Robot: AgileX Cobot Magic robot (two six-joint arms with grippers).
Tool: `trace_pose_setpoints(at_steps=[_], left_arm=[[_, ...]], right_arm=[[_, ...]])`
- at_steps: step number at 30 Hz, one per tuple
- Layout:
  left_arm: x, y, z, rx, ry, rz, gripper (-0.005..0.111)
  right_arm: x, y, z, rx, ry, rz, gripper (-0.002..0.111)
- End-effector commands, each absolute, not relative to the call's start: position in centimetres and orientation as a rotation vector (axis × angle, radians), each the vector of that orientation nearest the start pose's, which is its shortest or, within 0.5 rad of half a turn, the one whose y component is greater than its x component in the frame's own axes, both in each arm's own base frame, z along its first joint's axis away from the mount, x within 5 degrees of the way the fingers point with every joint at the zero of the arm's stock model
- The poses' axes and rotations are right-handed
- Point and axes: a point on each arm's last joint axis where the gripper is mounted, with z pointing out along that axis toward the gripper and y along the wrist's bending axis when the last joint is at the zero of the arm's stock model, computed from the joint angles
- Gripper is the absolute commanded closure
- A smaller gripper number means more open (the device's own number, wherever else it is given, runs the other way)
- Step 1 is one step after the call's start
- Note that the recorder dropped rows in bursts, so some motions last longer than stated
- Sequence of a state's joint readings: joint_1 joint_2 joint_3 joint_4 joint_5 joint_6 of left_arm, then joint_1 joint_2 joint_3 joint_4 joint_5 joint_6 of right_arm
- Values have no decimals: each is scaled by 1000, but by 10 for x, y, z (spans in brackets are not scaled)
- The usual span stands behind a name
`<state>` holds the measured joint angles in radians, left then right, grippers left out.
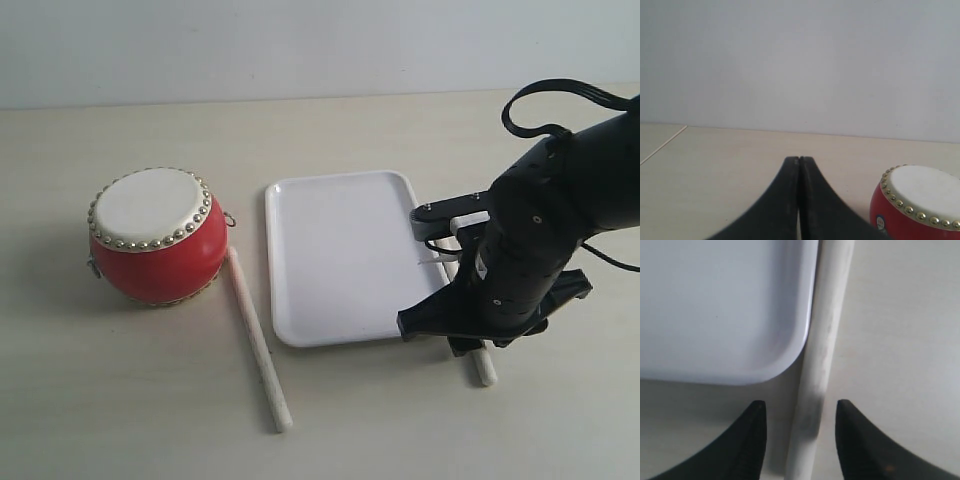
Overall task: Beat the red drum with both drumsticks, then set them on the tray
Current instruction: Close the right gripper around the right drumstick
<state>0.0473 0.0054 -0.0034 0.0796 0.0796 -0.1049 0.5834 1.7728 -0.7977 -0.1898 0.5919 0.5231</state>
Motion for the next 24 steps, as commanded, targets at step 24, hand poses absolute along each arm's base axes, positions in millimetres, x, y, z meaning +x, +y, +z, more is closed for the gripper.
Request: trace_pose_setpoints(at_steps=[24], left_arm=[[56,3,206,-71,1562,16,107]], right_arm=[[235,143,117,-314,3022,-106,65]])
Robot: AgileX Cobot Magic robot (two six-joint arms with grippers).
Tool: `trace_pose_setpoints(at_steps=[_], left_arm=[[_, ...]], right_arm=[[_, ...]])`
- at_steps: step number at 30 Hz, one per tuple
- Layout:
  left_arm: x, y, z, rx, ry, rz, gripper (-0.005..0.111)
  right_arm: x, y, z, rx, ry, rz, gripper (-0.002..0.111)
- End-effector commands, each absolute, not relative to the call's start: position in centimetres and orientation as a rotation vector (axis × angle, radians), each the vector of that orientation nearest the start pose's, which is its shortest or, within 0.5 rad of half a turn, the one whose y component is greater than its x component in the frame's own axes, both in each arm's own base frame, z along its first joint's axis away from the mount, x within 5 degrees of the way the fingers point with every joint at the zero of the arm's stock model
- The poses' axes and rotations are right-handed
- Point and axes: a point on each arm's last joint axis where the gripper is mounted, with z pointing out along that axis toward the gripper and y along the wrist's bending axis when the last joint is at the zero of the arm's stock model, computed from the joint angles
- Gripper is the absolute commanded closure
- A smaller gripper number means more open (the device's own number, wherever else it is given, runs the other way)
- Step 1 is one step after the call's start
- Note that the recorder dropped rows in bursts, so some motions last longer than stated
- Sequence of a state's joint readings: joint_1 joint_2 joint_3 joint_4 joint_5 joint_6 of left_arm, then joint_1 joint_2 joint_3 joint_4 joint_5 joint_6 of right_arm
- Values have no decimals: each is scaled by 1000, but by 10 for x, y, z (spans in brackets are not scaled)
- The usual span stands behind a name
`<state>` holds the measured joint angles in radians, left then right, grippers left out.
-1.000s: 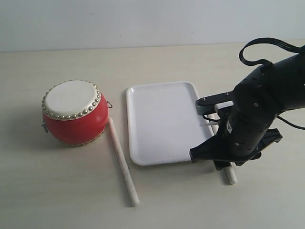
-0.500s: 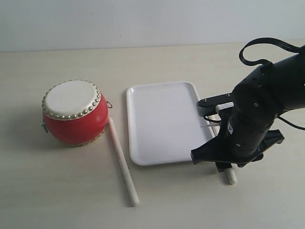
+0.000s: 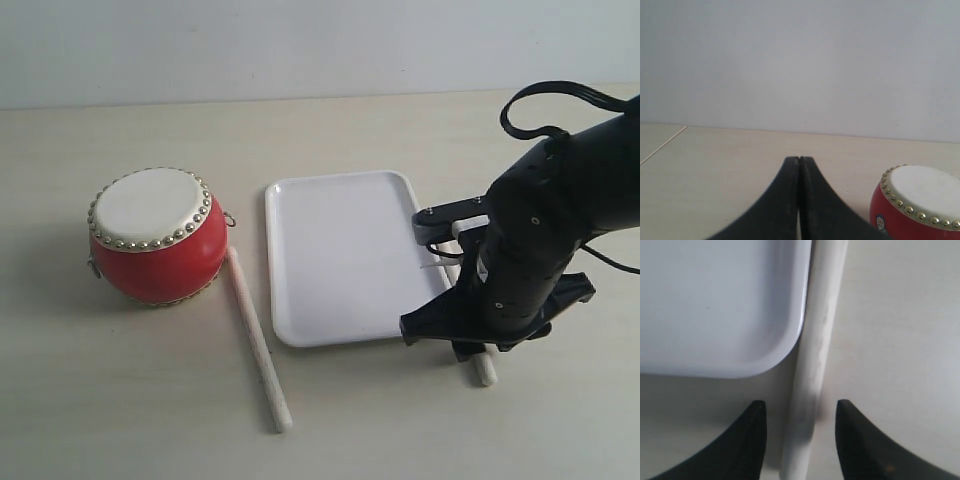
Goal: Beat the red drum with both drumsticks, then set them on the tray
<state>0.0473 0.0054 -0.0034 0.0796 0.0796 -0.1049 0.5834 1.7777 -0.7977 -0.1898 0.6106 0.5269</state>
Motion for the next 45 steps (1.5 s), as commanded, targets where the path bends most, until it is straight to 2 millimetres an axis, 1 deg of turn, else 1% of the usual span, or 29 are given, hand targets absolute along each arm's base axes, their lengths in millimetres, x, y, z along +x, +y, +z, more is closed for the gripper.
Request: trace_pose_setpoints(at_steps=[1,5,12,16,24,28,30,35,36,40,45], left_arm=[[56,3,206,-71,1562,16,107],[56,3,206,-71,1562,16,107],[56,3,206,-71,1562,16,107],[56,3,206,-71,1562,16,107],[56,3,206,-71,1562,16,107],[56,3,206,-71,1562,16,107],[56,3,206,-71,1562,16,107],[56,3,206,-73,1562,15,107],[56,3,206,-73,1562,15,107],[56,3,206,-73,1562,15,107],[56,3,206,-71,1562,16,107]], right_arm=[[235,143,117,-314,3022,-106,65],[236,143,117,-314,3017,-100,66],[236,143,117,-314,3017,-100,78],[236,144,117,-314,3018,-100,78],[236,144,101,-325,3057,-131,77],[236,144,99,-325,3062,-136,78],[234,142,99,-325,3080,-158,83],[232,140,100,-325,3106,-191,108],[232,140,100,-325,3106,-191,108],[232,140,104,-322,3090,-180,108],[232,139,130,-293,3020,-137,108]])
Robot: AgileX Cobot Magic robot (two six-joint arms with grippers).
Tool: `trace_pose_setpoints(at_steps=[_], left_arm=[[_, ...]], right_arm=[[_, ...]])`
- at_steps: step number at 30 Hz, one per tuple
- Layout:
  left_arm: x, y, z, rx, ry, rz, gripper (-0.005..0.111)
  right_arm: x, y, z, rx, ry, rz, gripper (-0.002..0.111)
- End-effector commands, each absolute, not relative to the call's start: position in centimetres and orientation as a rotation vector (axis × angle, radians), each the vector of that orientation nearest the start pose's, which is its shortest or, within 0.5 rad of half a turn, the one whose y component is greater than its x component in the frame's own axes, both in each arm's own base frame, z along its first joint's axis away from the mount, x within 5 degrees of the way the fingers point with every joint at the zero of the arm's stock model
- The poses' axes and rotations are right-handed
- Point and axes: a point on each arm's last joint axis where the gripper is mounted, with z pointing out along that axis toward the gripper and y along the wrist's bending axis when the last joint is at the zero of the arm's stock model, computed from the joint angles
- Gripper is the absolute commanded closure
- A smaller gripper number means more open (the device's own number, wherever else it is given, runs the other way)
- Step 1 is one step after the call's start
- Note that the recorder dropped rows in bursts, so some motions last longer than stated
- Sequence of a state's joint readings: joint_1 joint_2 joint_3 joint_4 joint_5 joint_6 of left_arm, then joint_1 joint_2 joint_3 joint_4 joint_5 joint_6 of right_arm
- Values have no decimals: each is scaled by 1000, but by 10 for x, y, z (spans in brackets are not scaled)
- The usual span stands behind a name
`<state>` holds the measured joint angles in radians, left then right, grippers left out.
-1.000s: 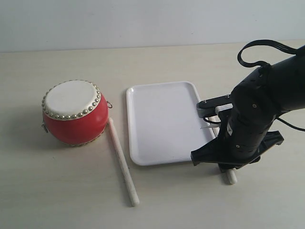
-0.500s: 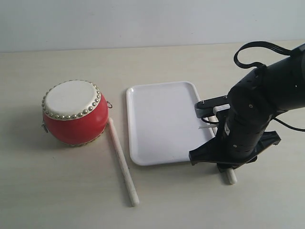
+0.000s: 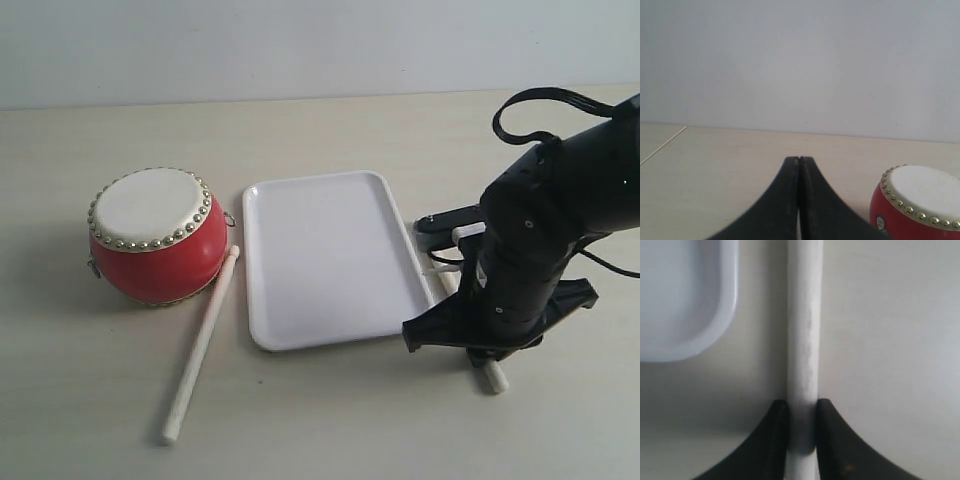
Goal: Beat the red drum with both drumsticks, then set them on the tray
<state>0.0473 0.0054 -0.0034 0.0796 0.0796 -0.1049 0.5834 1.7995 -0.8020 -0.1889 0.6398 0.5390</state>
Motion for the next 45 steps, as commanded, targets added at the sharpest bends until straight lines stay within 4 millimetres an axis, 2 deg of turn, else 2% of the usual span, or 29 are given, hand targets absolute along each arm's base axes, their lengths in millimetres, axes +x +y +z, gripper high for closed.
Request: trace_pose_setpoints(at_steps=[1,6,12,20,24,29,36,39,45], left_arm=[[56,3,206,-71,1562,16,107],[56,3,206,-71,1562,16,107],[56,3,206,-73,1562,15,107],[56,3,206,-71,1562,16,107],[56,3,206,-71,1562,16,107],[56,3,206,-73,1562,15,107],[56,3,206,-68,1558,19,107],[56,3,216,-81,1454,-13,107],[53,2,229,-468,1240,-552,107]], right_arm=[[231,138,138,-285,3003,-129,108],[223,124,177,-264,2922,-187,108],[190,102,221,-284,2779,-92,108],[136,66,256,-313,2583,23,108],[117,55,271,-329,2480,83,108],[104,47,279,-357,2432,110,108],[101,46,277,-427,2451,87,108],[102,47,278,-456,2430,80,108],[103,47,279,-500,2409,62,108]])
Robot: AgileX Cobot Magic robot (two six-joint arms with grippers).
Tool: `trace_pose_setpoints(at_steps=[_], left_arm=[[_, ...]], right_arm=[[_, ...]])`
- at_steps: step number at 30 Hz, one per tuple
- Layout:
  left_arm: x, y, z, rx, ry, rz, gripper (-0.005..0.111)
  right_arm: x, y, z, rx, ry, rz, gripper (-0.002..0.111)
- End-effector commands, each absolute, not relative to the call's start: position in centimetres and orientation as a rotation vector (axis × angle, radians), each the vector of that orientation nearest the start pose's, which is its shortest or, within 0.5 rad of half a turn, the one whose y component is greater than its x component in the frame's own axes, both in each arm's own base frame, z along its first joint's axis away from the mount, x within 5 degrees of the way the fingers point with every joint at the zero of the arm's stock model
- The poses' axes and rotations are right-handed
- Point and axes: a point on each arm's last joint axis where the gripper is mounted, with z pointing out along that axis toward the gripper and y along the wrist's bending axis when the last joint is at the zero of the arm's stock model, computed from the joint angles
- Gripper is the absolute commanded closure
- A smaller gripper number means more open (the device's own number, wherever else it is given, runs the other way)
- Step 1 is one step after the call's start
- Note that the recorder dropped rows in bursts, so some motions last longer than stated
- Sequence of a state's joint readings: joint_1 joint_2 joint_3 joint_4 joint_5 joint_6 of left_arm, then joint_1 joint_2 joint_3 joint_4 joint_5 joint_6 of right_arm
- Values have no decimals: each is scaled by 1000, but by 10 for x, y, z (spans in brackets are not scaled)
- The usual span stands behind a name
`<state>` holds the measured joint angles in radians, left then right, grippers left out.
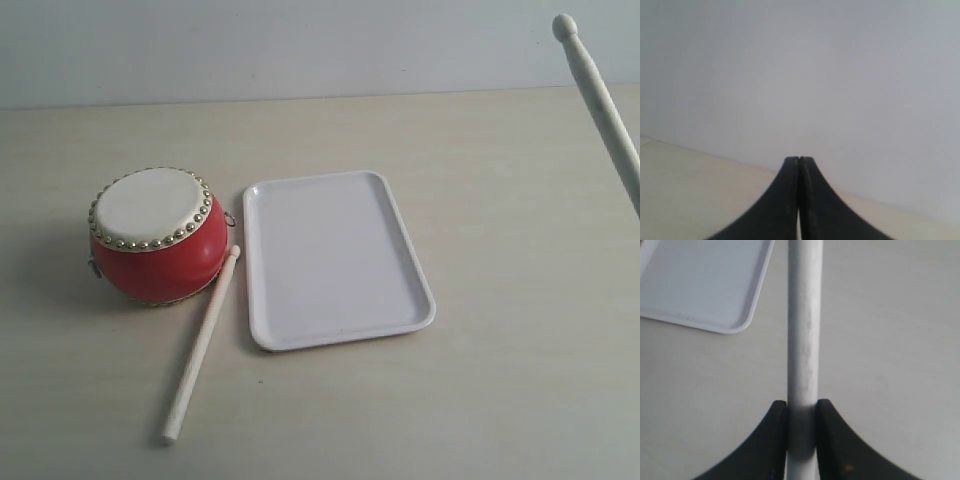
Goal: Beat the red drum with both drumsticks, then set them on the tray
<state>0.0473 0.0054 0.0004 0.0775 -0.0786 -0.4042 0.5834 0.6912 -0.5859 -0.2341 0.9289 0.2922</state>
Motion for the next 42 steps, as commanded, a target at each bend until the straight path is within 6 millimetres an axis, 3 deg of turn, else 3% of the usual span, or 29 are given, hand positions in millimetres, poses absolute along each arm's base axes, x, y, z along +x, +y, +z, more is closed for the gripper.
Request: trace_pose_setpoints(at_steps=[1,11,18,20,25,29,34,35,36,37,38,39,42], left_arm=[[53,1,231,-501,1203,-617,107],[43,-1,253,-387,964,-675,107],[45,-1,251,-396,997,-671,107],[44,-2,264,-360,1050,-601,107],[70,1,315,-274,1342,-297,107],[101,11,336,-275,1584,-76,107],[147,12,351,-51,1981,216,107],[163,6,348,55,2208,229,107],[168,1,344,95,2321,200,107],[180,-16,333,219,2535,69,107],[183,-23,325,256,2610,5,106],[188,-41,305,354,2738,-121,101],[185,-72,271,412,2802,-223,87]], right_arm=[[103,47,279,-505,2408,60,108],[103,48,279,-537,2396,53,108],[102,49,279,-556,2401,76,108],[102,50,278,-573,2402,87,108],[101,51,278,-587,2405,98,108],[101,51,278,-588,2410,93,108],[101,51,278,-590,2408,93,108],[101,51,278,-589,2401,96,108],[101,51,278,-588,2398,101,108],[102,52,279,-588,2395,102,108],[102,52,279,-588,2393,103,108],[102,52,279,-588,2393,103,108],[102,52,279,-588,2393,103,108]])
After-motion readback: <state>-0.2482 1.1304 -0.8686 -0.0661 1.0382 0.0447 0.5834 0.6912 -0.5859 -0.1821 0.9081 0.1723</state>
